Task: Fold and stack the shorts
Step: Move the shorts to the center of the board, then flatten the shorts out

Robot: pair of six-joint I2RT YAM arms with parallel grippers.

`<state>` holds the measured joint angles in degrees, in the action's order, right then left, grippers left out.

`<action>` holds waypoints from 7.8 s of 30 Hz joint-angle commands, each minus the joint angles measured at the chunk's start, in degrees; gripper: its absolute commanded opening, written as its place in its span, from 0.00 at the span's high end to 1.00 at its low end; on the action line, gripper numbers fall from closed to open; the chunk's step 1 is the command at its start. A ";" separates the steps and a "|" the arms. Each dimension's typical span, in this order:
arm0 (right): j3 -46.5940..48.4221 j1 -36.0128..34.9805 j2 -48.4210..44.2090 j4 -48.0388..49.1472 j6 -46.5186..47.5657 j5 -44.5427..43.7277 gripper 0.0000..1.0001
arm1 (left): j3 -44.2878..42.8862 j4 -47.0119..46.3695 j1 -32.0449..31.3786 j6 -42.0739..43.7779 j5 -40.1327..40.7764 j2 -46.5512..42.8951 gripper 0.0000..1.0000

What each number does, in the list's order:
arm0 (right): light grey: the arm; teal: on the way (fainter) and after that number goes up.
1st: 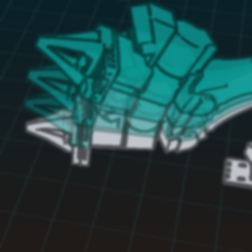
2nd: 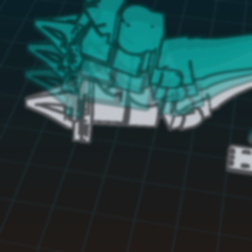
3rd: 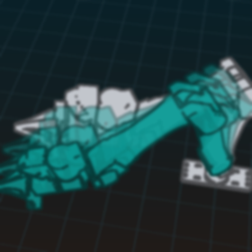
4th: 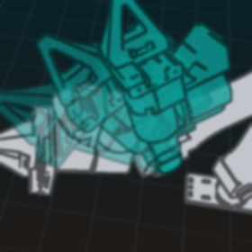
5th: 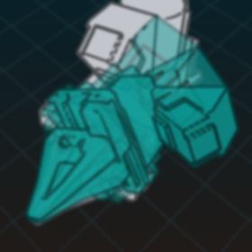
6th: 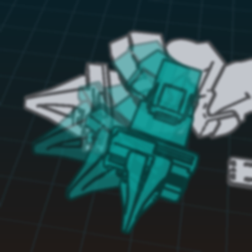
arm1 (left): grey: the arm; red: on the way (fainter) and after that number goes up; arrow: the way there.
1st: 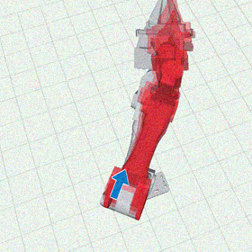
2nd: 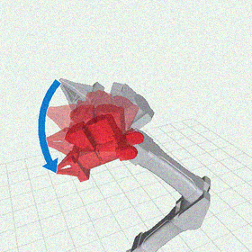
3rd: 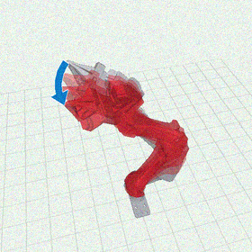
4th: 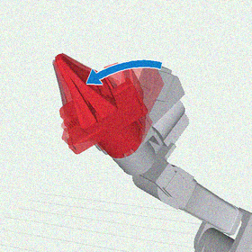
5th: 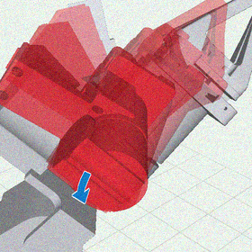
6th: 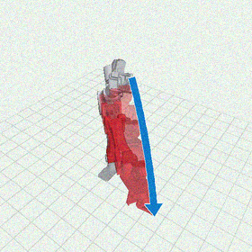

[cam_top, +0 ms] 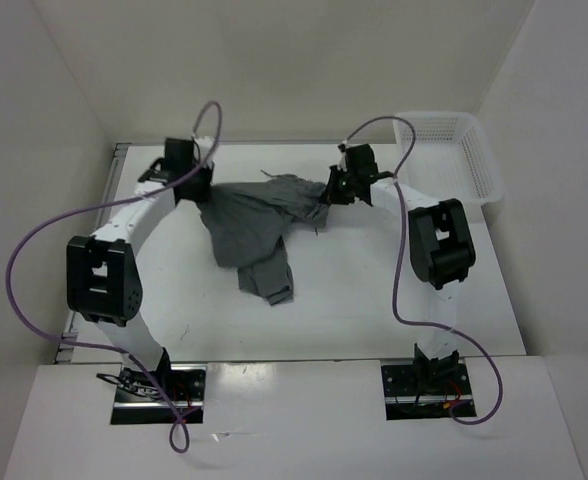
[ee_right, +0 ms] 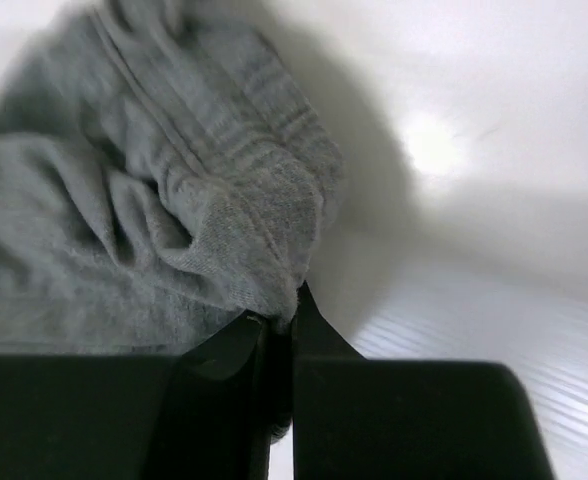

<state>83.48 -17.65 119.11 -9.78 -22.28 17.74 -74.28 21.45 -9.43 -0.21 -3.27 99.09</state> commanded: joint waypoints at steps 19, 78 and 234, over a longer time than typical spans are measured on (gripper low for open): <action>-17.17 -13.63 -39.73 -8.16 15.36 -13.36 0.19 | 14.83 9.92 2.67 0.21 6.96 -30.25 0.79; -35.41 -11.09 -25.59 6.97 -1.27 3.88 1.00 | 14.60 2.28 16.20 0.21 -10.97 0.40 0.94; -45.16 -24.80 -48.81 -24.15 -35.55 -17.65 0.35 | -2.80 14.68 17.08 0.21 -7.89 0.48 0.95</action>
<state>40.82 -42.02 68.40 -36.64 -55.11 -0.56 -74.26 37.82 7.68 -0.25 -10.72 97.30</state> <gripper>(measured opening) 0.650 0.044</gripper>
